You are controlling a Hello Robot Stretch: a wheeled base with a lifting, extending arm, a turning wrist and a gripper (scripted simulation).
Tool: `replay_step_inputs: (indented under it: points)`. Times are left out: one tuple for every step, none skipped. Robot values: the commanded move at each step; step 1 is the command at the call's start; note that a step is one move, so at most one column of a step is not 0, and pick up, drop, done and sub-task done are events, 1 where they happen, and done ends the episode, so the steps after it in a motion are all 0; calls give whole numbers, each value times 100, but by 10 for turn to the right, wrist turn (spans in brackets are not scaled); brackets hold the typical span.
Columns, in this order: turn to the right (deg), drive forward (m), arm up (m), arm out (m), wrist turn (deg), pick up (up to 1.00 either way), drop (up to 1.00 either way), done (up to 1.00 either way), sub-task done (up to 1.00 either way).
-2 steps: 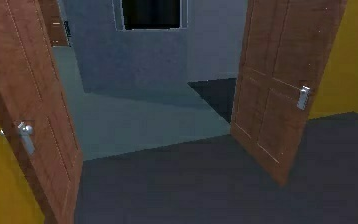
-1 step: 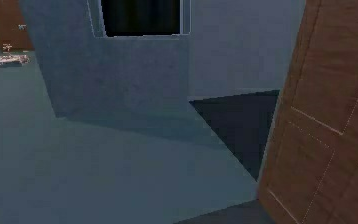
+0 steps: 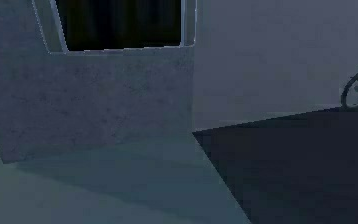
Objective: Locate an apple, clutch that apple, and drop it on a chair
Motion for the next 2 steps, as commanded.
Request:
replay_step_inputs:
  points:
    - [-30,0,0,0,0,0,0,0,0]
    - [0,40,0,0,0,0,0,0,0]
